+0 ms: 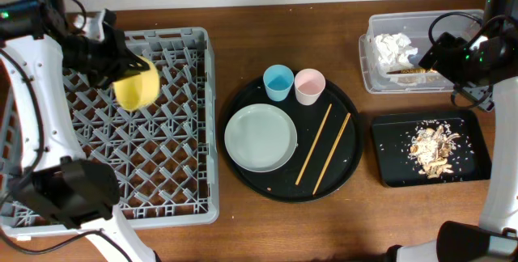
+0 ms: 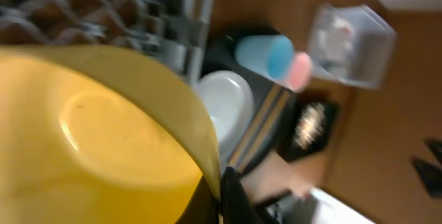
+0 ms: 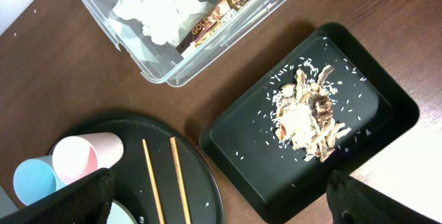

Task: Sort waste into correct bins and load items into the dishwasher rack
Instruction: 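Lift the yellow bowl with the left gripper and carry it over the rack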

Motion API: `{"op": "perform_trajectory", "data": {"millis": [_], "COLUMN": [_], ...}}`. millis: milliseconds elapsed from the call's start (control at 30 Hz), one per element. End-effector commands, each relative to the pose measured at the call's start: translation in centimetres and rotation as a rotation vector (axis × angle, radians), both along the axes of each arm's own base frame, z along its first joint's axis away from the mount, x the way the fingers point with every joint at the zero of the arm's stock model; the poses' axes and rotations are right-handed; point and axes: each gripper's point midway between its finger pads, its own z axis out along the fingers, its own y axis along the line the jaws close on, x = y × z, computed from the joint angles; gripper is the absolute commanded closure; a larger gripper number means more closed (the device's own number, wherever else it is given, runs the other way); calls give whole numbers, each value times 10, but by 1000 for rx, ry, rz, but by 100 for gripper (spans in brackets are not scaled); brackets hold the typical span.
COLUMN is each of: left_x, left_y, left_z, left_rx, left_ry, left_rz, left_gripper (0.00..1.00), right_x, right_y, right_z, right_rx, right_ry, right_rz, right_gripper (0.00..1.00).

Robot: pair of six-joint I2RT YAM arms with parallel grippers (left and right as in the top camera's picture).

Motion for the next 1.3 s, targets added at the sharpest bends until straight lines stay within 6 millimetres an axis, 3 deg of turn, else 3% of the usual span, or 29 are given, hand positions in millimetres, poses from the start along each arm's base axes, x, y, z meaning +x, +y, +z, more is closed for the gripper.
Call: {"op": "perform_trajectory", "data": {"millis": [0,133,267,600,700,933,1033,1267], "left_x": [-5,-1,10,14,15,17,16,4], "left_y": [-19,-18,-7,35,34,34,34,33], "left_z": [-1,-35,-50,-42,-34,-37,-40,-75], "left_rx": [-184,-217,-201,-260,-313,-309,-314,-294], "left_ry": [-69,-44,-89,-139,-158,-166,-153,-65], "left_rz": [-95,-84,-69,40,49,41,44,57], "left_gripper": [100,100,100,100,100,100,100,100], "right_x": [1,1,1,1,1,1,1,1], "right_y": [-2,-2,-2,-2,-2,-2,-2,-2], "right_z": [2,2,2,2,2,2,2,2], "right_rx": [-10,-10,-10,-10,-10,-10,-10,-10], "right_ry": [-2,-2,-2,-2,-1,-2,-1,-2], "right_rz": [4,4,4,4,4,4,4,4], "right_gripper": [1,1,1,1,1,1,1,1]}}
